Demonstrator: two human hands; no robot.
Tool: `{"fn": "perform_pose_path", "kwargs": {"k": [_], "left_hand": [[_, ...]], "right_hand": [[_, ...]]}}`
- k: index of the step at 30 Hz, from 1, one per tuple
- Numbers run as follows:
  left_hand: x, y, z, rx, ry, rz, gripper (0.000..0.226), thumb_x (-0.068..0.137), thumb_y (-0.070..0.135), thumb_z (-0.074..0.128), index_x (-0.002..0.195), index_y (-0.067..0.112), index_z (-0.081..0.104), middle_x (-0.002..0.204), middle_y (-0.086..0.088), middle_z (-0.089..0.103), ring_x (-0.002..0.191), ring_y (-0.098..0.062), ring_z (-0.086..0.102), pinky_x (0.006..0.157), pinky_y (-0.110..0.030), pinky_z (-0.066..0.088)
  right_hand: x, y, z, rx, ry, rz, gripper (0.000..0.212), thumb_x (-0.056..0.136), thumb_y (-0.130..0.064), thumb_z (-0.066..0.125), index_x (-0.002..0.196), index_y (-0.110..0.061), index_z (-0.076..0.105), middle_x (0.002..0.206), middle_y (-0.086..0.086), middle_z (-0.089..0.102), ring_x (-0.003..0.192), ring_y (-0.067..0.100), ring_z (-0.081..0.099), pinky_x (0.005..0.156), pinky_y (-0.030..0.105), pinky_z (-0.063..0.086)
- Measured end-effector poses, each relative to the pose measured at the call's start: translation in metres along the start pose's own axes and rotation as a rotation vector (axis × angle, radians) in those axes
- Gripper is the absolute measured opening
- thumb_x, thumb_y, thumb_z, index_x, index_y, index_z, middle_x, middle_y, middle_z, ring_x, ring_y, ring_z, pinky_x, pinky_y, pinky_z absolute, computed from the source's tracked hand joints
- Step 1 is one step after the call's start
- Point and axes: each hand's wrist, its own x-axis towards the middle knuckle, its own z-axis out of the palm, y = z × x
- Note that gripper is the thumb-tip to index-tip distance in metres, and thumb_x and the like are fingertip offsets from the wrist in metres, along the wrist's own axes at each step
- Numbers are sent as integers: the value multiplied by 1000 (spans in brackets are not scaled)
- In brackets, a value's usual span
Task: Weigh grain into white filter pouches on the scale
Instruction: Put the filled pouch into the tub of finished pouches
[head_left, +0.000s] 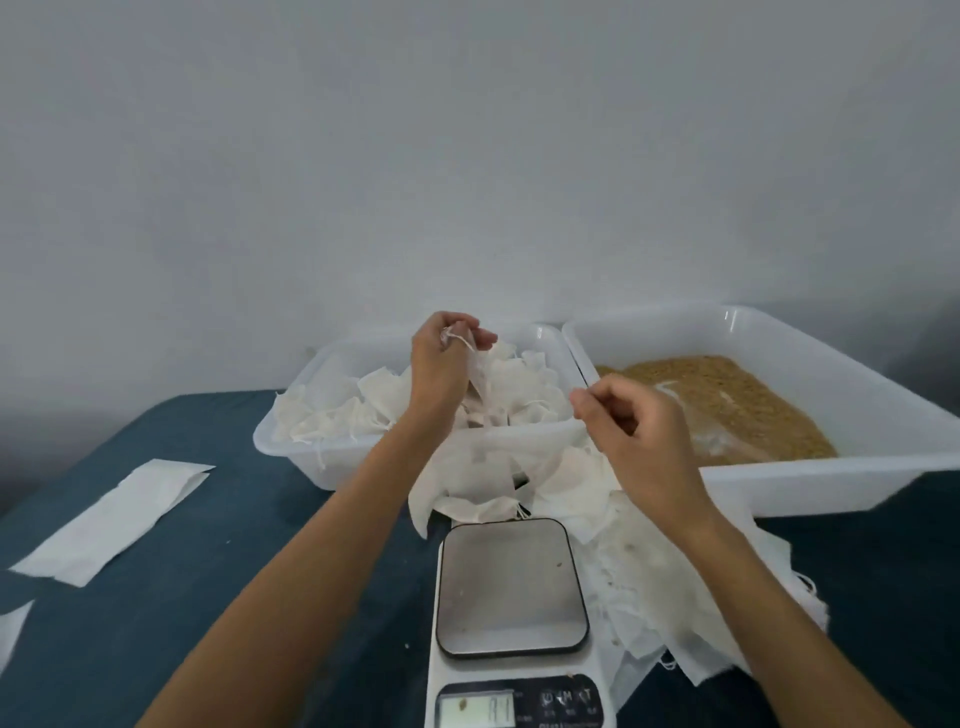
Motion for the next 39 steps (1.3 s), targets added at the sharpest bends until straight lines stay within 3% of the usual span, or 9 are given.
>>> {"fn": "perform_pose_path", "kwargs": {"k": [3,8,15,18,22,25,28,34,39], "left_hand": [[18,-15,14,154,-6,-100,27,102,-7,38,99,7,61,94,-14,76,86,-28,68,87,-44,58],[21,-33,11,378,-85,-145,30,98,-11,41,104,1,68,99,-9,71,72,-16,65,51,-10,47],[9,-15,-11,478,-211,-34,33,93,-6,53,120,13,62,117,-4,73,104,-20,64,76,-27,48],[-19,-12,-34,481,-120,137,42,89,-9,56,124,12,62,120,1,69,110,-14,62,85,-18,49],[-71,-33,-75,494,165,345,15,92,17,67,98,29,61,87,16,64,78,-4,60,71,-12,48],[-98,-63,-93,699,80,158,26,91,54,70,91,32,56,74,12,60,68,-5,58,62,-20,43],[-103,-86,-93,841,-64,25,24,96,41,73,89,27,55,75,10,60,72,-14,59,67,-31,45],[-110,-73,-89,441,267,151,22,103,22,67,82,17,64,71,7,62,62,-10,52,58,-13,42],[-122,-42,-64,-177,-53,-44,39,92,38,71,87,0,70,81,-13,65,74,-26,55,70,-38,49]], "right_hand": [[-9,-1,3,86,-2,-1,28,99,-32,63,73,-24,61,52,-8,47,50,11,41,50,25,33],[-9,5,-2,163,26,86,28,100,-26,62,74,-16,61,48,-9,44,47,12,37,50,25,33],[-9,2,-3,203,25,87,29,100,-31,62,75,-18,61,49,-5,49,48,14,43,53,24,38],[-10,2,-3,198,14,89,29,100,-32,62,76,-16,62,49,-3,50,49,14,43,55,26,38],[-11,-3,-2,230,5,74,30,102,-31,59,77,-13,62,50,0,50,48,13,44,54,24,38],[-13,-6,0,237,-7,65,31,103,-29,57,78,-11,62,50,-1,51,47,12,44,53,21,38],[-16,-3,3,229,-36,70,32,102,-33,57,78,-12,62,49,-2,50,47,10,43,53,20,37],[-17,6,8,224,-83,82,30,101,-38,59,80,-18,66,55,-3,56,48,11,46,52,19,38],[-18,6,15,341,-336,268,41,87,-47,73,121,-25,68,109,-10,70,65,15,62,58,28,50]]}}
